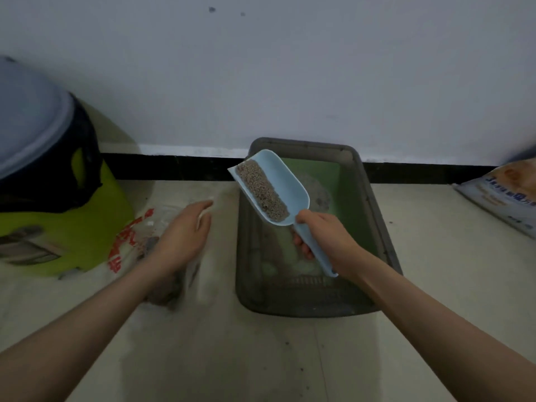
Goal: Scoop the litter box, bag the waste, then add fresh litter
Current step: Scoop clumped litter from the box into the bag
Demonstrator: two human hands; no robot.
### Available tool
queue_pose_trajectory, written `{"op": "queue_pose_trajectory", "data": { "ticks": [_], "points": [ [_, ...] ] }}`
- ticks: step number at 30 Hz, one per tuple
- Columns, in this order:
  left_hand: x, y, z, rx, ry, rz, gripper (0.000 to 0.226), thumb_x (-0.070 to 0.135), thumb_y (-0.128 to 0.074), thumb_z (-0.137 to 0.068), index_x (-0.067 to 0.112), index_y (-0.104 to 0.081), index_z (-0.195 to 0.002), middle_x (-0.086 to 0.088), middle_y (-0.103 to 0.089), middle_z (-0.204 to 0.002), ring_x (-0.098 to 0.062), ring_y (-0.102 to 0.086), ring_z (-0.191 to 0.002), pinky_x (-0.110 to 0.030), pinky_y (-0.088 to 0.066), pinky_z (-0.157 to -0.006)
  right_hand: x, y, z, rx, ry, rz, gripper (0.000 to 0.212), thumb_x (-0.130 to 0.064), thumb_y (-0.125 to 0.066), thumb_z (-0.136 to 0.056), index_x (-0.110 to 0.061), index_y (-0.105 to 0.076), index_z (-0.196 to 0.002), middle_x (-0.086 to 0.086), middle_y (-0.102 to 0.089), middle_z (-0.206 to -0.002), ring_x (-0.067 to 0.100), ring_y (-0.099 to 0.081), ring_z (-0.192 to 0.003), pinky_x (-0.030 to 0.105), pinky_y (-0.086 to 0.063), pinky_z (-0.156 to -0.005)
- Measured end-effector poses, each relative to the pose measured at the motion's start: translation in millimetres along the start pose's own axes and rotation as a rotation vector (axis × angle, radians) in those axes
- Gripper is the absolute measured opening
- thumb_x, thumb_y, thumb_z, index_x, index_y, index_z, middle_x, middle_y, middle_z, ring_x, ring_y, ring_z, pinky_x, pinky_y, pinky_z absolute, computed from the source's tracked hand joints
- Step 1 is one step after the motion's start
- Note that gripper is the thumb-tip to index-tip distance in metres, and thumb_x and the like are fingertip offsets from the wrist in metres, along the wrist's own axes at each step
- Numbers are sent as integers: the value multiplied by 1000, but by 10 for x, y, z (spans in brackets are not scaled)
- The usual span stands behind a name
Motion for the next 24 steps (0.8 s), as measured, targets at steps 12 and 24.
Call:
{"op": "queue_pose_trajectory", "data": {
  "ticks": [12,24],
  "points": [
    [-1602,285,875,157,644,81,55,24,-59,-89,-1,-41,-134,-24,-52,-129,-37,-48,-119,-39,-38,-96,-10,-1368,64,-320,-78,524,25,-26,-48,-95,-3,-55,-87,5,-54,-66,12,-46,-50,20,-39,-43],
    [-1615,377,850,288,665,100,19,17,-50,-90,8,-63,-99,-17,-66,-104,-36,-57,-98,-36,-43,-80,-446,-1710,273,-226,398,1563,25,-18,-47,-94,-11,-55,-116,7,-58,-116,25,-56,-102,29,-35,-72]
  ]
}}
Point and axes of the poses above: each hand's wrist, its own z-axis away from the middle knuckle, its own y-axis out of the back of the hand, x = y × z, the point moved 4 cm from there along -z, towards the middle knuckle
